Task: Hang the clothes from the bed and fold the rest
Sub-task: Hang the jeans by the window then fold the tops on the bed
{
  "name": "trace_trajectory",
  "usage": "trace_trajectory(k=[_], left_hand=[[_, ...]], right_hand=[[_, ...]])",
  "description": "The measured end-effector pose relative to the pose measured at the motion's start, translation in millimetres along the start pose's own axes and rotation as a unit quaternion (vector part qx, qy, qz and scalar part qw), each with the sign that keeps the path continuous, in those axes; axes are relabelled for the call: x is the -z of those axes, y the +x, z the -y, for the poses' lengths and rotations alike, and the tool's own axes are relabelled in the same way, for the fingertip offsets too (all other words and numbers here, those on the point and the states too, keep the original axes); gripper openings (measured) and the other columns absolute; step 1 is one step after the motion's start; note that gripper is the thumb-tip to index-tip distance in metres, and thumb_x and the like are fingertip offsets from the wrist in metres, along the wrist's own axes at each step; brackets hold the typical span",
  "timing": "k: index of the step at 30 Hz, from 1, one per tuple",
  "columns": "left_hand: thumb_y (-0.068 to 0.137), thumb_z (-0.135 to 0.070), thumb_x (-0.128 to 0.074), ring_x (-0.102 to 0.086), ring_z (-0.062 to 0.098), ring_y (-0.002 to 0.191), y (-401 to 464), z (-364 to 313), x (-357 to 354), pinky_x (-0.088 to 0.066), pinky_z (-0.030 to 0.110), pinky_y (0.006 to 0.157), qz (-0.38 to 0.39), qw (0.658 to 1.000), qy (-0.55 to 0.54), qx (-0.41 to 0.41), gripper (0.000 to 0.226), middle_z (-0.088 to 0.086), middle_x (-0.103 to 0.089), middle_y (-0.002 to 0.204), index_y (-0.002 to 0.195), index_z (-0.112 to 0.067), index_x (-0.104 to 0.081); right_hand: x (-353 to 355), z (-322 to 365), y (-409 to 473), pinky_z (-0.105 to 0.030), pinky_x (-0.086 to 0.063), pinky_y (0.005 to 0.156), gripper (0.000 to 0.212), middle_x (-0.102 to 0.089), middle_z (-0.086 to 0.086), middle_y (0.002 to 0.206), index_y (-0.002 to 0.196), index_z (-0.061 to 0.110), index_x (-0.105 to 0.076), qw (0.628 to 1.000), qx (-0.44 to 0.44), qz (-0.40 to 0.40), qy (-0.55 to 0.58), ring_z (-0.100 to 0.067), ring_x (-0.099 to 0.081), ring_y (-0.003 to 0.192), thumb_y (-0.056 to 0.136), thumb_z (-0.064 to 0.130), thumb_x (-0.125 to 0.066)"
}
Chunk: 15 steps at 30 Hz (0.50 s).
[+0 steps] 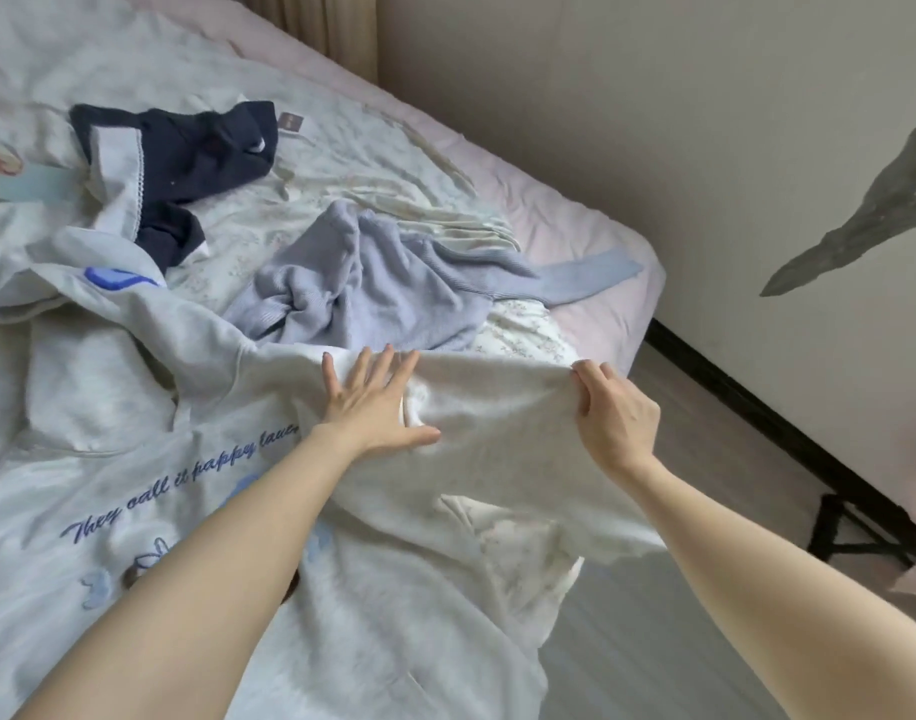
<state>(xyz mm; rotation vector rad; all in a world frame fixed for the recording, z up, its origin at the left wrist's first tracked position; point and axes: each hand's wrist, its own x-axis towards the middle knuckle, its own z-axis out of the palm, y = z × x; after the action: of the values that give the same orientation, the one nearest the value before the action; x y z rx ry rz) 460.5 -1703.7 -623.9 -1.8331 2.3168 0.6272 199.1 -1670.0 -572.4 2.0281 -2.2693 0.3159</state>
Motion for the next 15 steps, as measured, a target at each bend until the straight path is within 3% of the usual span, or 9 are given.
trace_trajectory(k=[5,7,11,15], left_hand=[[0.065,-0.069,-0.063,0.021,0.026,0.142,35,-5,29,0.013,0.061,0.106,-0.028,0.999,-0.017,0.041,0.118,0.003,0.022,0.155,0.142,-0.040,0.023],[0.068,-0.064,-0.064,0.020,0.028,0.142,52,-8,37,0.014,0.062,0.105,-0.040,0.996,-0.007,0.073,0.118,0.004,0.020,0.155,0.142,-0.038,0.024],[0.081,-0.048,-0.061,0.010,0.029,0.144,85,-18,35,0.008,0.064,0.108,-0.020,0.990,0.018,0.137,0.103,0.003,0.003,0.157,0.145,-0.032,0.017],[0.086,-0.059,-0.044,0.007,0.024,0.145,111,-37,18,0.010,0.062,0.108,0.017,0.993,-0.027,0.112,0.084,-0.003,0.002,0.158,0.148,-0.030,0.003]], right_hand=[[21,4,84,-0.030,-0.031,0.049,0.007,-0.059,-0.013,0.074,0.089,0.010,-0.067,0.988,0.149,-0.051,-0.005,-0.033,-0.059,0.067,0.086,0.009,-0.061],[20,8,113,-0.035,-0.038,0.058,0.009,-0.060,-0.011,0.076,0.089,0.012,-0.068,0.978,0.193,-0.080,-0.019,-0.032,-0.058,0.070,0.084,0.008,-0.062],[-12,3,141,-0.040,-0.028,0.089,0.033,-0.054,-0.003,0.121,0.126,0.022,-0.052,0.997,0.064,0.028,0.042,-0.026,-0.045,0.113,0.095,0.017,-0.042],[-52,-35,121,-0.043,-0.024,0.104,0.044,-0.040,-0.010,0.138,0.137,0.012,-0.038,0.970,-0.148,0.136,0.137,-0.028,-0.032,0.130,0.096,0.027,-0.040]])
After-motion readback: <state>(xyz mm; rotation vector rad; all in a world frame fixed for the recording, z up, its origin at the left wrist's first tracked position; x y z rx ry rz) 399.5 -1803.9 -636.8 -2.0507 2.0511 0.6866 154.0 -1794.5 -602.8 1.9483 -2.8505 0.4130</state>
